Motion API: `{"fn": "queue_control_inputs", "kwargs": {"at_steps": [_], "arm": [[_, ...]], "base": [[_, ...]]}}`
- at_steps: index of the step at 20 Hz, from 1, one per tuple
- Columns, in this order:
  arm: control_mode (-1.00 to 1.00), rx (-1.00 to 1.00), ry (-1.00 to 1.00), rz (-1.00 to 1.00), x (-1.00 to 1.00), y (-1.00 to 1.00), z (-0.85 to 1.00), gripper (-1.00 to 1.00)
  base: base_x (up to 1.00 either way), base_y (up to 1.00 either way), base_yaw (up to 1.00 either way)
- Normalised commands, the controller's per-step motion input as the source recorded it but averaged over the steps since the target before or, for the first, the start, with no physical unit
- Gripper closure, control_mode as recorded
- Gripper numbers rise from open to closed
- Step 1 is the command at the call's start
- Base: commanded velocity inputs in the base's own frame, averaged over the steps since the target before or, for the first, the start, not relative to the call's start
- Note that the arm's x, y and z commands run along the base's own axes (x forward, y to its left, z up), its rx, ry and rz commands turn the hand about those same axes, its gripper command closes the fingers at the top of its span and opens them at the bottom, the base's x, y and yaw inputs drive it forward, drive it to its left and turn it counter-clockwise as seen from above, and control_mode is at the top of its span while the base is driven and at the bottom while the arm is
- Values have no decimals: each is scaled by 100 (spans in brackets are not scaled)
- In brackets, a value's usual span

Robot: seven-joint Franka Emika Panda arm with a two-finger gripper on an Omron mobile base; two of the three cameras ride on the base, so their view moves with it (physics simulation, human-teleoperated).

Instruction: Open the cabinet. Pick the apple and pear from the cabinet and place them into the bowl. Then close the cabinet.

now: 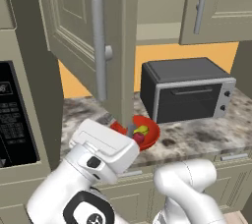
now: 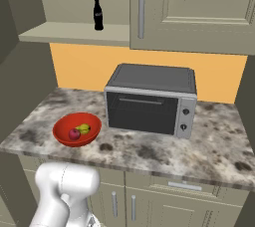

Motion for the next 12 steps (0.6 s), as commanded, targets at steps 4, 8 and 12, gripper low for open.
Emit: {"fn": "queue_control_inputs", "kwargs": {"at_steps": [4, 8, 12], "arm": [[-100, 0, 0, 0, 21, -44, 22, -100], [-100, 0, 0, 0, 26, -37, 23, -100], [-100, 0, 0, 0, 29, -42, 5, -100]], "base": [[0, 0, 0], [0, 0, 0], [0, 0, 0]]}}
